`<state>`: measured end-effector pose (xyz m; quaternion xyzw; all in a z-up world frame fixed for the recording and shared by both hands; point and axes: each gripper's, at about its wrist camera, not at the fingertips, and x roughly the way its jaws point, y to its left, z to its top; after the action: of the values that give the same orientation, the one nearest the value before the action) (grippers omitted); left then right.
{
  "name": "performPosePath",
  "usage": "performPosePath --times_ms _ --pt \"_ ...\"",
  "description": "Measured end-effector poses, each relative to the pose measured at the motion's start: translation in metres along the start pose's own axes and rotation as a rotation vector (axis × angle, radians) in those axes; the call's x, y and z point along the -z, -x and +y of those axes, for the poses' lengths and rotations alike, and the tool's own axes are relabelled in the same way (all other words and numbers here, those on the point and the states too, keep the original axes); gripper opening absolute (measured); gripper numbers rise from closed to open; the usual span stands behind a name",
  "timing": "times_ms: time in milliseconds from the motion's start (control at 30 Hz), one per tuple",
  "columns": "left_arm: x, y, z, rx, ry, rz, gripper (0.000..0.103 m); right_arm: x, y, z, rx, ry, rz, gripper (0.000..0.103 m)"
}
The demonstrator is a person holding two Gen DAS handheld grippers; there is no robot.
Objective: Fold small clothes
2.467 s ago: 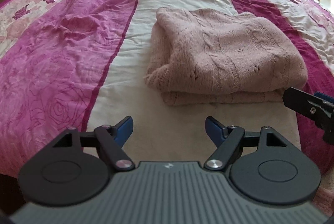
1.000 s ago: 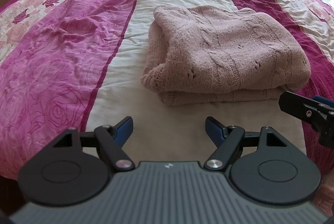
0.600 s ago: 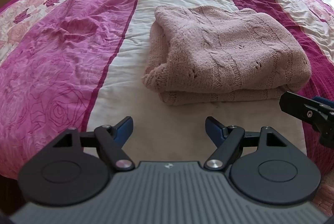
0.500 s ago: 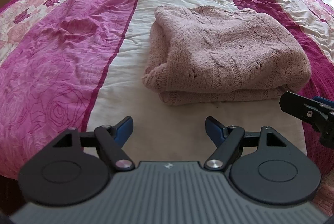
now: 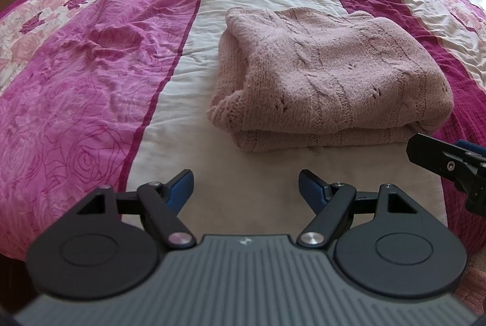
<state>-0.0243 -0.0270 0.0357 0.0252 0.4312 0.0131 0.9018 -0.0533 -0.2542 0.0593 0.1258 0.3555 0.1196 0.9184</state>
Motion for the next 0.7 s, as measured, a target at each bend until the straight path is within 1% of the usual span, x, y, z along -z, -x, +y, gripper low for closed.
performPosePath --times_ms 700 --pt "0.0024 0.0008 0.0047 0.001 0.011 0.002 0.078 0.0013 0.0014 0.0045 -0.003 0.002 -0.005 0.100"
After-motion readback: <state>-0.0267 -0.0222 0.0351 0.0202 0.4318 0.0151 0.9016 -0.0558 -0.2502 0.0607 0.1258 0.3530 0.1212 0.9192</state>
